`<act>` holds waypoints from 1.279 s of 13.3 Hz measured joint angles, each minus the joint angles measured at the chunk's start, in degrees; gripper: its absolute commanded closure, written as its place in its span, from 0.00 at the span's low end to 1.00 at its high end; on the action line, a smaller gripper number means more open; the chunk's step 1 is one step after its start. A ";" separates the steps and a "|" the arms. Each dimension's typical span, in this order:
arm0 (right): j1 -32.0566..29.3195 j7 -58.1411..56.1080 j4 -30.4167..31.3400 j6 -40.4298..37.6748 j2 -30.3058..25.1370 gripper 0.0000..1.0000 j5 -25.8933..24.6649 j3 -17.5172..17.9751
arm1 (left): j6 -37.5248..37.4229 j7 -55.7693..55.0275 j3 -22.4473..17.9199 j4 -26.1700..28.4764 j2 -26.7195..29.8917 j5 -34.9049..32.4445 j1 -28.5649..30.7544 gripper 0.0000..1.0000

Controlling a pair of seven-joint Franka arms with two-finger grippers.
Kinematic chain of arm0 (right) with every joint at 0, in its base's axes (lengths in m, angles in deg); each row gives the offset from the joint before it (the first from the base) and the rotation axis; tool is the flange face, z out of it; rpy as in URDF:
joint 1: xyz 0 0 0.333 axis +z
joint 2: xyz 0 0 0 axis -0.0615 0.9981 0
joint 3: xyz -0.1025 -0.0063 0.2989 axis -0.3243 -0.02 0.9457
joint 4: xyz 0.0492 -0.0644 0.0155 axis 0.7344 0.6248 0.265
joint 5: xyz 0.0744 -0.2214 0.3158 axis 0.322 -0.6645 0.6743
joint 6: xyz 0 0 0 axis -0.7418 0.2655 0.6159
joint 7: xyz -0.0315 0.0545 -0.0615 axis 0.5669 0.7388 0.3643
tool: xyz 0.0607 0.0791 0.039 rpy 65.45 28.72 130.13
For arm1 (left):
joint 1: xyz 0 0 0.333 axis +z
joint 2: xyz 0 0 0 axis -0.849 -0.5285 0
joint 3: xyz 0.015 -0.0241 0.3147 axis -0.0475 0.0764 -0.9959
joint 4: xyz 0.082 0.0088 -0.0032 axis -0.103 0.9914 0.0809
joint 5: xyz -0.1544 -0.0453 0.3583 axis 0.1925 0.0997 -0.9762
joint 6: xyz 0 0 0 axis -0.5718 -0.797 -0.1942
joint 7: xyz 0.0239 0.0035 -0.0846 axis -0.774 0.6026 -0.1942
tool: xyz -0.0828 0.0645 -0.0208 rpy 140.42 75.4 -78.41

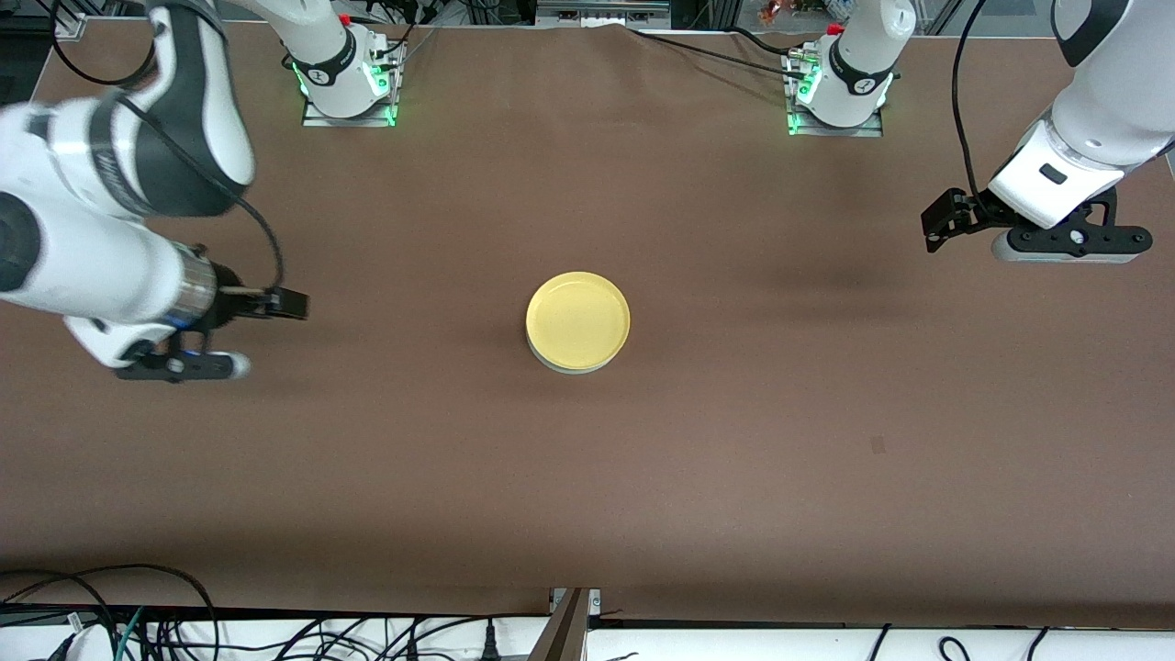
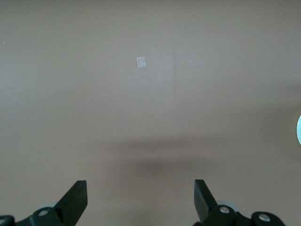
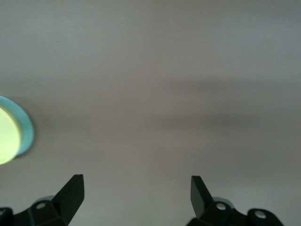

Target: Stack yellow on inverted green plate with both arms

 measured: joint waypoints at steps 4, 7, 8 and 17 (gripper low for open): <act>-6.71 -0.45 2.77 -4.08 -9.38 0.00 -2.32 3.84 | -0.03 0.00 0.13 -0.01 0.00 0.00 0.00 0.00; -11.98 -0.61 4.64 -4.71 -14.14 0.00 -2.62 7.49 | -0.05 0.00 0.15 -0.01 0.00 0.00 0.00 0.00; -13.44 -0.72 5.10 -5.02 -15.28 0.00 -2.67 8.66 | -0.05 0.00 0.15 -0.01 0.00 0.00 0.00 0.00; -18.12 -0.74 8.68 -6.98 -20.56 0.00 -6.52 14.41 | -0.06 0.00 0.14 -0.01 0.00 0.00 0.05 0.00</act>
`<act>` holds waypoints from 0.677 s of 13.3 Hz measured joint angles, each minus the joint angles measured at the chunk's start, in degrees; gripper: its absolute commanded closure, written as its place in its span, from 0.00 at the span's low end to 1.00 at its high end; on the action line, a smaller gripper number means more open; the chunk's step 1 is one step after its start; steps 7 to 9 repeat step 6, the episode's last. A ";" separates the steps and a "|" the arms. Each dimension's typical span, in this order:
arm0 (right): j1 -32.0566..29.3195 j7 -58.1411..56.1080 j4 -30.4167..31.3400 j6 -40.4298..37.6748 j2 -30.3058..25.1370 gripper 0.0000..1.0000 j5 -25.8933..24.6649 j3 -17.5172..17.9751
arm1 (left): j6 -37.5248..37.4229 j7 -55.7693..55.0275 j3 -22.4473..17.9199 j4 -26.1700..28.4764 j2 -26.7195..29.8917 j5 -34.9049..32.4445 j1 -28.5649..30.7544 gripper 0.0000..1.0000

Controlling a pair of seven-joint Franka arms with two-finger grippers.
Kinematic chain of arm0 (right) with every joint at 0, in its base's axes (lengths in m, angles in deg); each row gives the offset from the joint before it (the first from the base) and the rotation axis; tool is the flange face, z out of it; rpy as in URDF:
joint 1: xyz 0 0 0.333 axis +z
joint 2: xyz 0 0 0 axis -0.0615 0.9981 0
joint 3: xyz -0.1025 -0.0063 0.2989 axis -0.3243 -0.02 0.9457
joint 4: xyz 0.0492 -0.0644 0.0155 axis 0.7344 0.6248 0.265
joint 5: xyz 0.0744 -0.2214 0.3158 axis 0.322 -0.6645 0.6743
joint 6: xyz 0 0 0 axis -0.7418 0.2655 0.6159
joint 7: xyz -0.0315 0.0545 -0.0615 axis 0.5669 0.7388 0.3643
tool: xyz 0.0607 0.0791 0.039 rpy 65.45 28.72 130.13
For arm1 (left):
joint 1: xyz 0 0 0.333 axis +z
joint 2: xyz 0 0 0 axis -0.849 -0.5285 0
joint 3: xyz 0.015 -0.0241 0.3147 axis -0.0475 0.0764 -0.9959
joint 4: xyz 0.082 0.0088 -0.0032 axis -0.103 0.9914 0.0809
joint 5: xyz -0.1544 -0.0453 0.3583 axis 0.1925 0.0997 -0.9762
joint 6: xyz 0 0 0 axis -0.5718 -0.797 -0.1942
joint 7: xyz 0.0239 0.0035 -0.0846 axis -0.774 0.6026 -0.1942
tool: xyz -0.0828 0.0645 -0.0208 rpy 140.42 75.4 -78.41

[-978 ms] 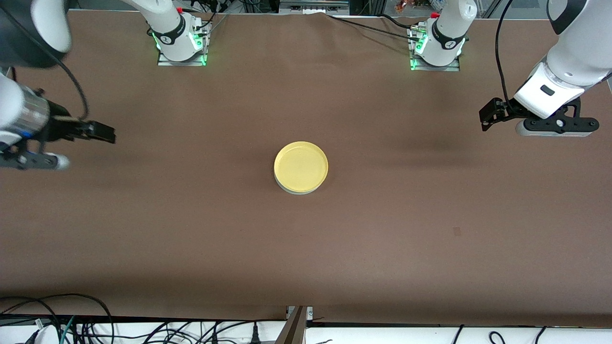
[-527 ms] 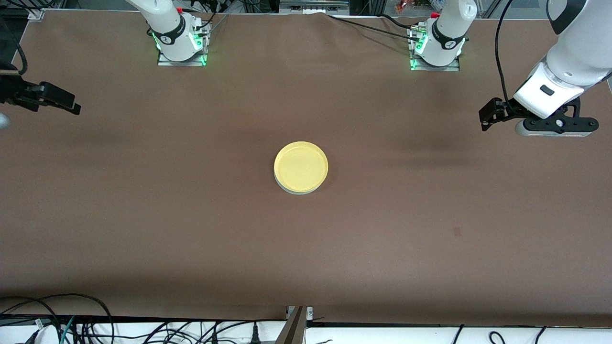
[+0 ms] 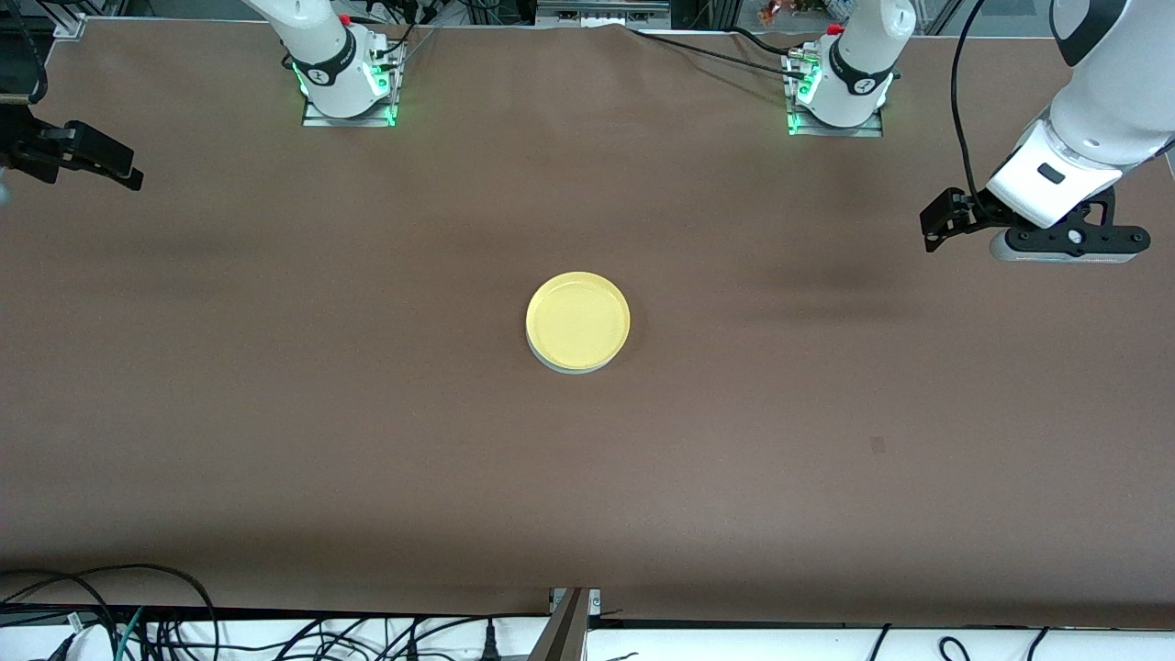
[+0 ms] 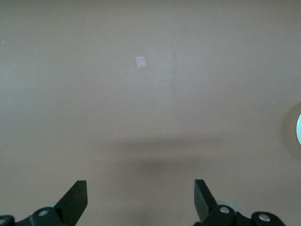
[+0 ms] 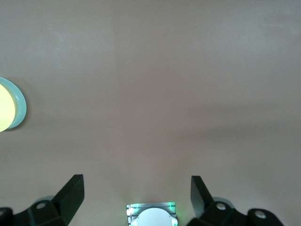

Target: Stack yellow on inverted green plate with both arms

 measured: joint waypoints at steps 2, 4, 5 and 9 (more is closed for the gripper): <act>-0.01 0.02 0.04 0.00 0.23 0.00 -0.05 0.04 | 0.00 0.00 0.00 0.00 0.00 0.00 0.00 0.00; -0.07 0.03 0.04 0.00 0.47 0.00 -0.05 0.04 | 0.00 0.00 0.00 0.00 0.00 0.00 0.00 0.00; -0.11 0.04 0.04 0.00 0.54 0.00 -0.05 0.04 | 0.00 0.00 0.01 0.00 0.00 0.00 0.00 0.00; -0.14 0.05 0.04 0.00 0.55 0.00 -0.05 0.04 | 0.00 0.00 0.01 0.00 0.00 0.00 0.00 0.00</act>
